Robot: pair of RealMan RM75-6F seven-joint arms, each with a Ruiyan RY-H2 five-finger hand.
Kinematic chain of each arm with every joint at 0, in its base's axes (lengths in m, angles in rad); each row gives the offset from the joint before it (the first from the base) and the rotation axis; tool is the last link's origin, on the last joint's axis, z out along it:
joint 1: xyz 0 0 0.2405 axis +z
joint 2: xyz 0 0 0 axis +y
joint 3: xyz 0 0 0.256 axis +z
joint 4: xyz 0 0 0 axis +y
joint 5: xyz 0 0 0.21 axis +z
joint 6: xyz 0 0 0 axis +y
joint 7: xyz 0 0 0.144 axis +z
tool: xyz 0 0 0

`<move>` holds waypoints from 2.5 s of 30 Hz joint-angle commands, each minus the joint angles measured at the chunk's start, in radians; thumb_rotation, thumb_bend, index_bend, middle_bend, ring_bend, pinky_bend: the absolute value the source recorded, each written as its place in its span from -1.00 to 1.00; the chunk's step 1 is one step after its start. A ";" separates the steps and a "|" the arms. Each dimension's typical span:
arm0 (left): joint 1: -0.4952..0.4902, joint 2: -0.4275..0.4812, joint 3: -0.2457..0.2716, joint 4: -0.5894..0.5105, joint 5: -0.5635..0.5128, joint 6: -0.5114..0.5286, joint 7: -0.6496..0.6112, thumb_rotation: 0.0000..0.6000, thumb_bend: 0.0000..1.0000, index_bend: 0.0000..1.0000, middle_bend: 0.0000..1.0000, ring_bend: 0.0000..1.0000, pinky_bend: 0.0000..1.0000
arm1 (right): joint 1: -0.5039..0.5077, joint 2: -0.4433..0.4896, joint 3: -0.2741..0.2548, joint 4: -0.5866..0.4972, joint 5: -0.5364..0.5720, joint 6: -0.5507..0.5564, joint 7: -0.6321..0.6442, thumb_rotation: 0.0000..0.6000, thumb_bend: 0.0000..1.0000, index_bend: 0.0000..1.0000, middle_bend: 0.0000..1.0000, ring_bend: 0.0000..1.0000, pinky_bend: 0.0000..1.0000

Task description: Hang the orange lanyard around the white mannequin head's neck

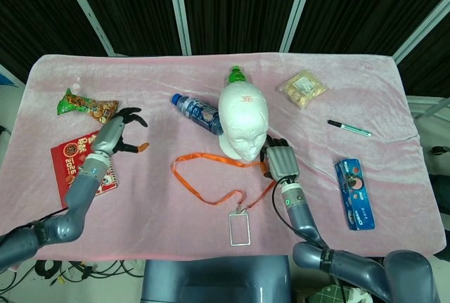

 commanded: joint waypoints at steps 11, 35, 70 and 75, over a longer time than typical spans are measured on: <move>-0.263 -0.202 0.068 0.227 -0.468 -0.092 0.353 1.00 -0.68 -0.17 -0.78 -1.00 -1.00 | 0.001 0.016 -0.003 0.008 -0.003 0.000 0.006 1.00 -0.34 0.46 -0.68 -0.55 -0.63; -0.408 -0.227 0.115 0.178 -0.726 -0.075 0.552 1.00 -0.66 -0.05 -0.78 -1.00 -1.00 | -0.005 0.047 -0.004 -0.026 -0.009 0.020 0.015 1.00 -0.34 0.47 -0.68 -0.55 -0.62; -0.377 -0.268 0.133 0.209 -0.623 -0.033 0.564 1.00 -0.33 0.11 -0.69 -1.00 -1.00 | -0.007 0.046 -0.012 -0.011 -0.004 0.017 0.028 1.00 -0.34 0.47 -0.68 -0.55 -0.63; -0.379 -0.272 0.138 0.212 -0.625 -0.034 0.577 1.00 -0.33 0.11 -0.69 -1.00 -1.00 | -0.006 0.046 -0.014 -0.010 -0.006 0.017 0.027 1.00 -0.34 0.48 -0.68 -0.55 -0.62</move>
